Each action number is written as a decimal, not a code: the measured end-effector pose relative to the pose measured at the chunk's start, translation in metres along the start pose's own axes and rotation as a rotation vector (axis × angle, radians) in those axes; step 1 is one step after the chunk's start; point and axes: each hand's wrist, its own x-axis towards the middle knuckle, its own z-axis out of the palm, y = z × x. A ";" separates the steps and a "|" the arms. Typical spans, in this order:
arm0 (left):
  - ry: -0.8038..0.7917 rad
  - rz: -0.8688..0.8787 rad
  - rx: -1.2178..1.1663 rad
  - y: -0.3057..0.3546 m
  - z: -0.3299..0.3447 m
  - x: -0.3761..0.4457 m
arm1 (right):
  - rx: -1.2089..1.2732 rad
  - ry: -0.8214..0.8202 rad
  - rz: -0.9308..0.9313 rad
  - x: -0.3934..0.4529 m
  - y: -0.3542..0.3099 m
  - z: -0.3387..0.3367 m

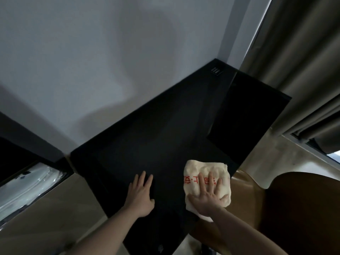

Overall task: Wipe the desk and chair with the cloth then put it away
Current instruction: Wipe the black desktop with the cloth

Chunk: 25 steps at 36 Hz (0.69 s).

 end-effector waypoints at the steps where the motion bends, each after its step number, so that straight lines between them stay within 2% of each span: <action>1: -0.011 0.019 0.007 0.008 -0.003 0.005 | 0.010 0.002 0.012 0.005 0.003 -0.006; 10: -0.107 0.101 0.077 0.077 -0.032 0.059 | 0.081 0.057 0.052 0.053 0.040 -0.060; 25: -0.148 0.085 0.066 0.222 -0.081 0.202 | 0.120 0.121 0.053 0.162 0.123 -0.199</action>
